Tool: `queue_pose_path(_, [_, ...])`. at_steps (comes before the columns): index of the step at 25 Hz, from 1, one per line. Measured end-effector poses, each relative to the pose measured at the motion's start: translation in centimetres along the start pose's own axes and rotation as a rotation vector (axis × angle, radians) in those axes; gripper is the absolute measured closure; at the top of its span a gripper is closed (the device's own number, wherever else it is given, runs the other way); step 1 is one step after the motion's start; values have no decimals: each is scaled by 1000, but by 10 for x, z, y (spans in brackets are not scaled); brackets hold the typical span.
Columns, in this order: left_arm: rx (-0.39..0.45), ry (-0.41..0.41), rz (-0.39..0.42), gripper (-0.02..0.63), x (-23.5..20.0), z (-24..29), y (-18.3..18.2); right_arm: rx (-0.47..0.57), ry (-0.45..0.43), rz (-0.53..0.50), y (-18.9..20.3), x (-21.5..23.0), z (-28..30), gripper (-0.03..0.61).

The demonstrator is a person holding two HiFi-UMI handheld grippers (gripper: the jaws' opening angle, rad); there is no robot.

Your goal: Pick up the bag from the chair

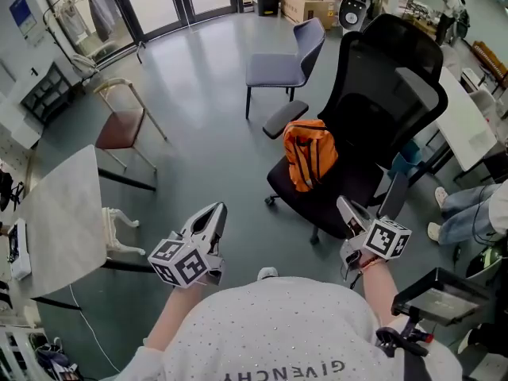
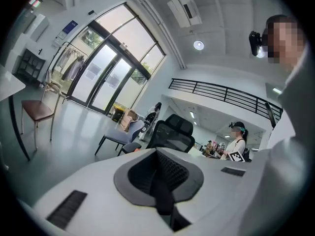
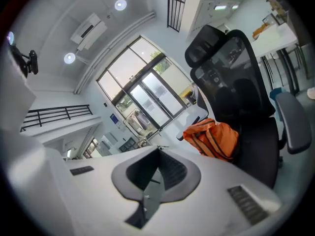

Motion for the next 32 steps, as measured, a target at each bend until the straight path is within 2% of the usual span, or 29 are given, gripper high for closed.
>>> queue_pose_path(3, [-6,11,-28,611,-19,12,-4,54,-19,-50,3,-14,12,577])
queue_pose_path(6, [-19,35,-53,611,-27,30,-2,61,-34,-80,2,-19,21,577])
queue_pose_path(12, [-56,60,-81,611,-41,63,10,0,37,-97,11,2,45,577])
queue_pose_path(17, [-66,39,-68,611,-49,92,11,-84,47,-122,9,24,83,577])
queue_pose_path(24, [-65,25,-65,611,-65,156,6,-145,-55,-107,-23,61,170,577])
queue_pose_path(29, [-76,-4,-57,611,-68,213,4,-266,-146,-248,-56,86,235,577])
queue_pose_path(32, [-75,-54,-63,611,-71,240,5,-326,-203,-349,-74,107,271,575])
Point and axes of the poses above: the fingertips, and each gripper's own axes: z forward along the fingers, x to its right, y out of its underside, the point moved 9 cm from there along -z, backward along the fingers, and after that the axes turned 9 degrees about x, right-handed, at the moved point
